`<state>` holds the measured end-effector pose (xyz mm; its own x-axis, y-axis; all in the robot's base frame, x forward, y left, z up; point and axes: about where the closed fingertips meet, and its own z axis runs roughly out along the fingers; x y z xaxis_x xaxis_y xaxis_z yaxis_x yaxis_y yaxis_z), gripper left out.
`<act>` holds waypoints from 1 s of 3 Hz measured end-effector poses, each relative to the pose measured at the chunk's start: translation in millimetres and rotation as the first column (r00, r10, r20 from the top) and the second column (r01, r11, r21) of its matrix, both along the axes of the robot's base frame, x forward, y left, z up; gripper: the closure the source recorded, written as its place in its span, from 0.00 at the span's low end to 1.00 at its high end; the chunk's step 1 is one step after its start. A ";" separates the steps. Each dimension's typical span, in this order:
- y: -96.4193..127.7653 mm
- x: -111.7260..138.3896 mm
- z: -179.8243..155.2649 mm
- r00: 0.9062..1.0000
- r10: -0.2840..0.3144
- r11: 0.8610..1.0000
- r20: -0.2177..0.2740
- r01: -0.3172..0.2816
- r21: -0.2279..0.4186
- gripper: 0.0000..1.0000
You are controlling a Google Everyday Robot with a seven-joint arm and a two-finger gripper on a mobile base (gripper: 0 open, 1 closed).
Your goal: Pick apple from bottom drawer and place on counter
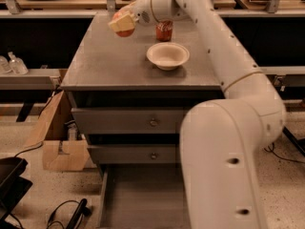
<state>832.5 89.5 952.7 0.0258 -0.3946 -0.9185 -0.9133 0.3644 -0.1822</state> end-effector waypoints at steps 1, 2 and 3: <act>27.3 21.0 -34.8 0.999 0.009 0.999 -0.033 -0.010 -0.032 1.00; 65.5 34.8 -84.2 0.997 0.037 0.996 -0.065 -0.042 -0.072 0.99; 90.1 36.4 -104.0 0.996 0.072 0.994 -0.055 -0.077 -0.082 0.77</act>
Offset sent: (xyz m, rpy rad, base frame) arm 0.0716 0.0803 -0.1108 -0.1108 0.0891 0.0498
